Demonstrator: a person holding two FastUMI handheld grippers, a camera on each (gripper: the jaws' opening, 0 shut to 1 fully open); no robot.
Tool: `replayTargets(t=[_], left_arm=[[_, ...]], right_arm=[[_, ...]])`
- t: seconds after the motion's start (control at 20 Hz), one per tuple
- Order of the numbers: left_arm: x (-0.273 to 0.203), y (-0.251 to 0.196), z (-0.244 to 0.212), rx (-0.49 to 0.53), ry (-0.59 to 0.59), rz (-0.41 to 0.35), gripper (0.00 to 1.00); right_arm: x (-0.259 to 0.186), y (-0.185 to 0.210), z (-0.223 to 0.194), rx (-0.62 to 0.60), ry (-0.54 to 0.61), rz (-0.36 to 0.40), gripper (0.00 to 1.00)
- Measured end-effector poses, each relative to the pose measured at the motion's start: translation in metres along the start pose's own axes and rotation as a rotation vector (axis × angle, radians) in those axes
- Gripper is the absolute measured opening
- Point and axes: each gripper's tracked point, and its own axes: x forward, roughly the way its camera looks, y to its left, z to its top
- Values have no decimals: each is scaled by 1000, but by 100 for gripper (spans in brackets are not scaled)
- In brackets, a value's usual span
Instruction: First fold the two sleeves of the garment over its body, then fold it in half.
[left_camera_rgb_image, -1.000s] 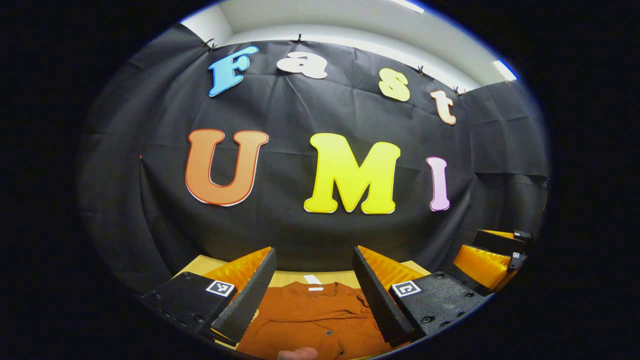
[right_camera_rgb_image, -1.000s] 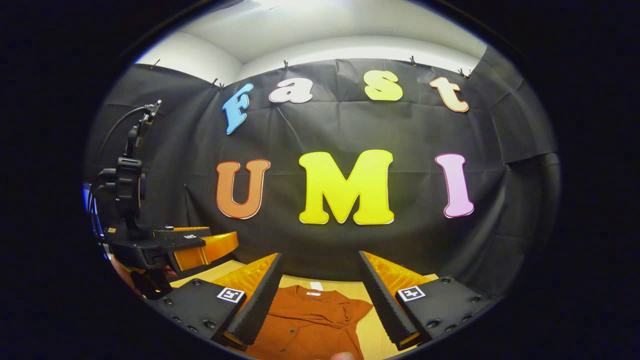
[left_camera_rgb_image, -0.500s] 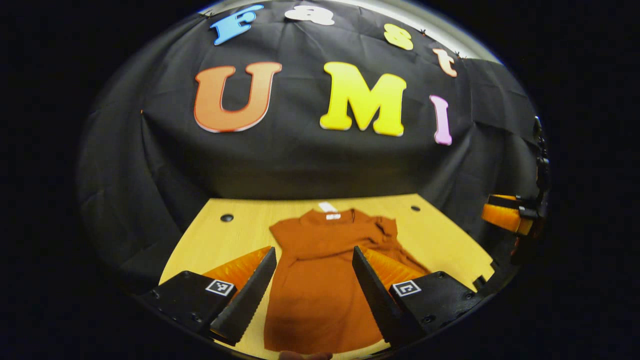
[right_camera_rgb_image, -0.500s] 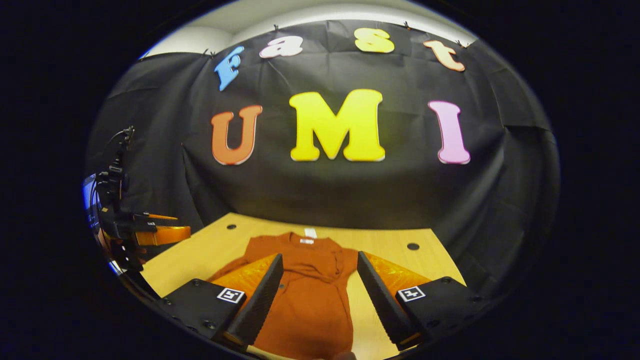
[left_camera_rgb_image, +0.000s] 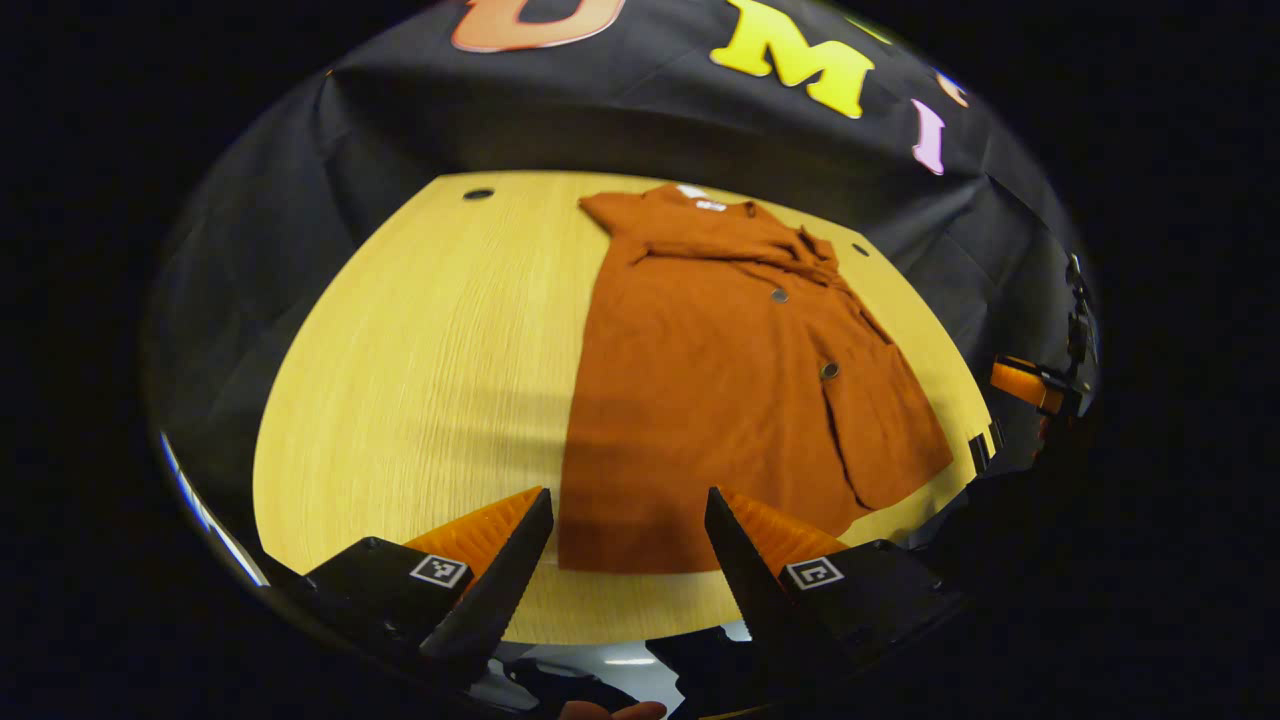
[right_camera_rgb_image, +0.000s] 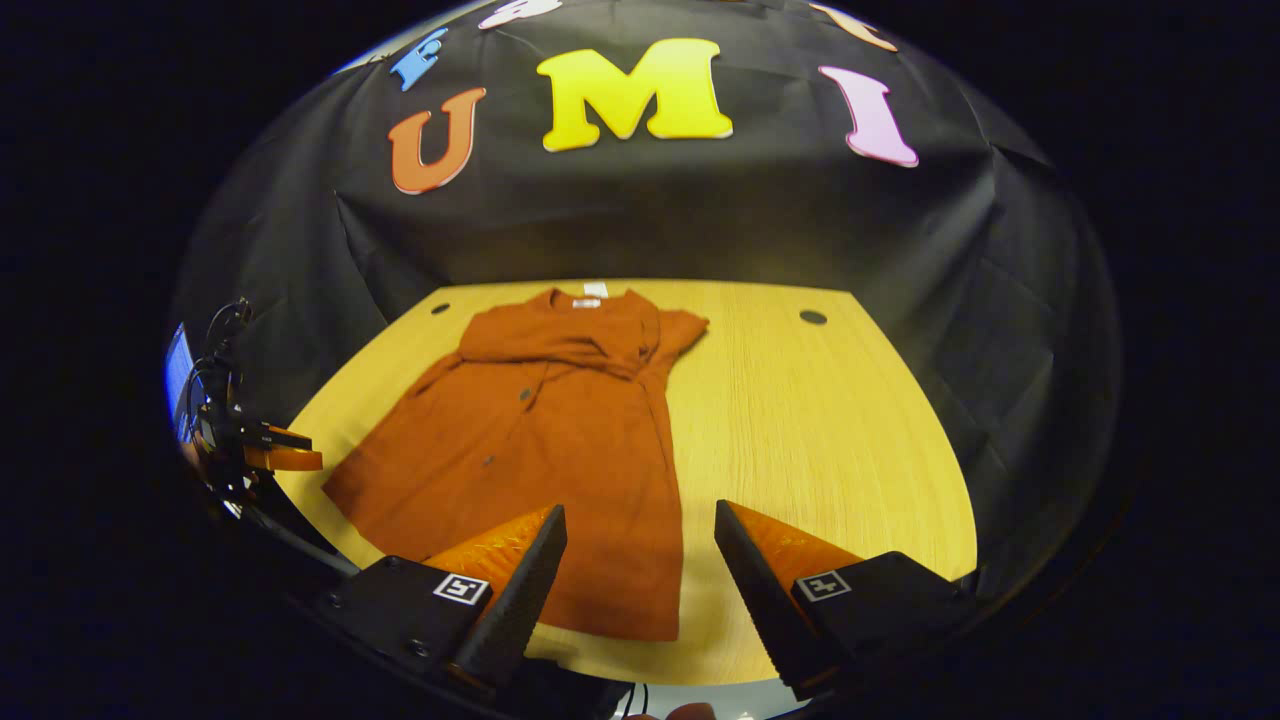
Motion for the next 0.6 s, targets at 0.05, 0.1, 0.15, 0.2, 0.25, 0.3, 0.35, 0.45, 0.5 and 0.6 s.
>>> replayTargets(t=[0.05,0.1,0.15,0.2,0.25,0.3,0.35,0.45,0.5,0.6], left_arm=[[5,6,-9,-29,13,0,99],[10,9,-15,-53,24,-4,99],[15,13,-19,-64,29,-4,99],[18,14,-22,-73,39,-7,99],[23,15,-23,-80,45,-10,99],[25,16,-23,-79,47,-7,98],[27,15,-21,-66,34,-14,98],[29,12,-17,-56,34,-15,96],[31,8,-17,-52,33,-22,97],[32,-1,-18,-29,40,-30,98]], right_arm=[[4,-6,-12,8,27,-14,95],[8,-12,-25,17,48,-26,95],[12,-15,-37,25,69,-36,95],[17,-17,-49,30,91,-44,95],[22,-17,-60,29,109,-47,95],[28,-17,-71,27,134,-56,95],[33,-16,-82,28,156,-59,95],[42,-14,-103,33,212,-72,96],[46,-10,-107,38,221,-68,96],[45,-6,-112,11,231,-76,96]])
